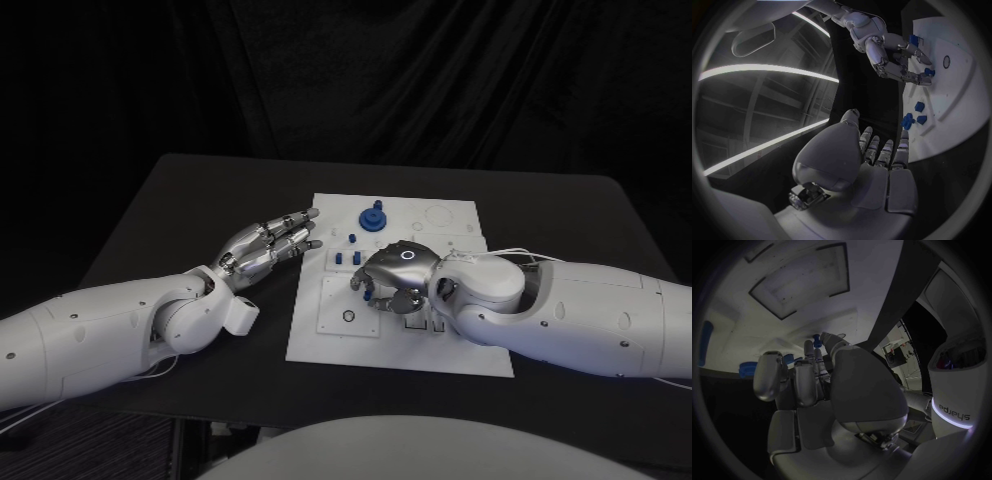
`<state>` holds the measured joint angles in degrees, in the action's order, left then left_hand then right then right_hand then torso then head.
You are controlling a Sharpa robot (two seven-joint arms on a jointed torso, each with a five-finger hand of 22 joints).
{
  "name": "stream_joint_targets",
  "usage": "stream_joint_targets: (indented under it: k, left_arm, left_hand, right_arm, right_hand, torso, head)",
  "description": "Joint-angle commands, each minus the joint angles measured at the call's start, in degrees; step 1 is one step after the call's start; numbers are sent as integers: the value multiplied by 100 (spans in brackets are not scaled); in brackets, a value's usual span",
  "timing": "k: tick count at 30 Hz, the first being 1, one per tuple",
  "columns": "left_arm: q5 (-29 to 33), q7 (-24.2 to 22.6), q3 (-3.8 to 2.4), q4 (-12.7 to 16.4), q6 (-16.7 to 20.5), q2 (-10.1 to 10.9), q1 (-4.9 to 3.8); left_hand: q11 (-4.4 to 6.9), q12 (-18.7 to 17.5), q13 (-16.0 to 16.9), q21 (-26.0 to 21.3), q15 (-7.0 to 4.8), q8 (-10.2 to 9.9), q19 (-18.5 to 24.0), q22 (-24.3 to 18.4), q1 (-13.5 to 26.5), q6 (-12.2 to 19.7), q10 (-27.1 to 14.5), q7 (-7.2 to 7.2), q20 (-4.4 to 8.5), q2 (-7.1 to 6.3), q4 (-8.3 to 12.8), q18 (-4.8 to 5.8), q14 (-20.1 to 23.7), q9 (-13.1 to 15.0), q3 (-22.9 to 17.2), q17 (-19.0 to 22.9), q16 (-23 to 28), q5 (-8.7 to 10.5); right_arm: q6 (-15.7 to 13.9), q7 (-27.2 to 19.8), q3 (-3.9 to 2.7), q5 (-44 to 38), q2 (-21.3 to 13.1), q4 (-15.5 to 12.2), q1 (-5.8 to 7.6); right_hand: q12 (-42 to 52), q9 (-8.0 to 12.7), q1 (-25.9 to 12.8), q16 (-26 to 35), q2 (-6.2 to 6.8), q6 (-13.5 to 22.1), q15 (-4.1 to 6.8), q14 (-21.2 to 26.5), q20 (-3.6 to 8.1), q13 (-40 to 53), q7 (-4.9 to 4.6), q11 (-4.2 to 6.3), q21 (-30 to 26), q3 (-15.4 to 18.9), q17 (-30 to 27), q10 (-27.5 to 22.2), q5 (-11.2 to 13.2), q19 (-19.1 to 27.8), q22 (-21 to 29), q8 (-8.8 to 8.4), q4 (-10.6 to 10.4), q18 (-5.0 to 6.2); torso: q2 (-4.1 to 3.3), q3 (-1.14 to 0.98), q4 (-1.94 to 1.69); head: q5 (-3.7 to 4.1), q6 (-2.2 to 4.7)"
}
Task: Assemble the parts on the task board
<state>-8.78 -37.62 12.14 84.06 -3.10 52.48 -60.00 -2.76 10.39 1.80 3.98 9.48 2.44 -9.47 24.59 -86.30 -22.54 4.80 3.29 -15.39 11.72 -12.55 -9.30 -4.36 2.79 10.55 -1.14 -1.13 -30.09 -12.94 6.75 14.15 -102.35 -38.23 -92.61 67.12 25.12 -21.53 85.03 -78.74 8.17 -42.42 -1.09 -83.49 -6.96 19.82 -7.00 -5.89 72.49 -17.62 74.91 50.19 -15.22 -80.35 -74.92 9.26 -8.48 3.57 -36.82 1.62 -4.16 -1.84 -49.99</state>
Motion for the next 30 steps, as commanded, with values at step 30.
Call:
stream_joint_targets:
  k: [30]
  left_arm:
    - [32,-65,-5,21,168,36,25]
  left_hand:
    - [-36,11,5,-3,-5,24,35,-80,69,9,-15,10,4,14,19,-72,26,5,-24,4,-45,-36]
  right_arm:
    - [-308,620,-2,325,-1318,-622,754]
  right_hand:
    - [-443,573,0,-38,-84,-133,-46,-26,-65,-538,86,-183,-89,678,24,-1212,-52,-67,-958,-280,-284,57]
  torso:
    - [5,-4,9]
  head:
    - [25,-1]
